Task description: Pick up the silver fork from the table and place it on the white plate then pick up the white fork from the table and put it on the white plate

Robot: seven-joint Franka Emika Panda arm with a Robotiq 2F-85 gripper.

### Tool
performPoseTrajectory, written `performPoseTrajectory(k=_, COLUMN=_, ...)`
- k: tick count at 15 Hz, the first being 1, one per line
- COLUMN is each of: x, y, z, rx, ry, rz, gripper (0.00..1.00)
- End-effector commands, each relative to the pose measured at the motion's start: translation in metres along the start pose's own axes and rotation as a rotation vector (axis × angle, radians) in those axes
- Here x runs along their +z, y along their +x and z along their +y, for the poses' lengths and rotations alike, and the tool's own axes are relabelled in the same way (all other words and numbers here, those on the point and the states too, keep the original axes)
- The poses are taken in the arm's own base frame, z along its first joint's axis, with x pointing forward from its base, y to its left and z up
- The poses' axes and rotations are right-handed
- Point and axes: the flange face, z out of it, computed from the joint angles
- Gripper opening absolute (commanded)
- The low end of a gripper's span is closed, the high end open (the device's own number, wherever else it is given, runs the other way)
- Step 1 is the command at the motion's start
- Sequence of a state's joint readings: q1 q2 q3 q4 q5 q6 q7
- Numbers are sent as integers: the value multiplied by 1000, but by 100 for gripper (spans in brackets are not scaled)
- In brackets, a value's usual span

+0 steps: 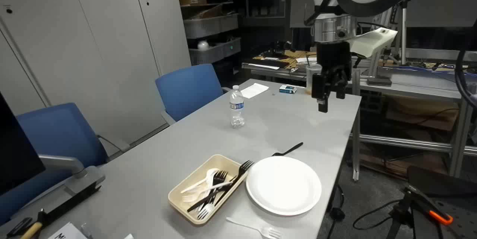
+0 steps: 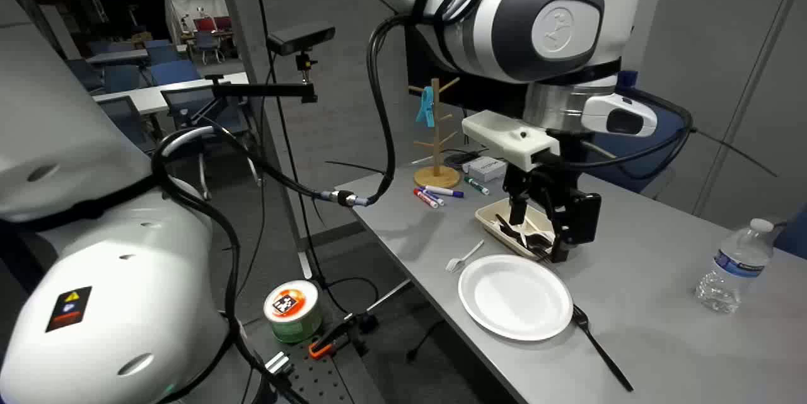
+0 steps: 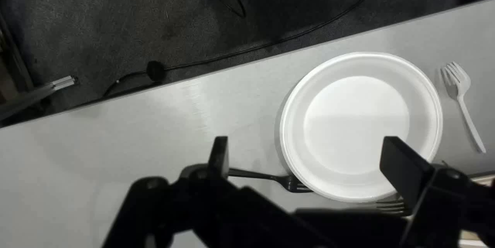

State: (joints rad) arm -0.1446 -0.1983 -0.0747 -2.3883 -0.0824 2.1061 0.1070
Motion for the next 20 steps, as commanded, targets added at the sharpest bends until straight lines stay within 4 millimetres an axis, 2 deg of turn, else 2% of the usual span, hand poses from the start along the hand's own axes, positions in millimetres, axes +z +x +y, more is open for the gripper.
performPoseTrajectory(k=1, x=0, y=0, z=0, rx=0, ry=0, rz=-1, gripper=100)
performPoseTrajectory(k=14, x=0, y=0, z=0, rx=0, ry=0, rz=-1, gripper=100)
performPoseTrajectory(k=20, x=7, y=13, z=-10, rx=75, ry=34, rz=-6, gripper=100)
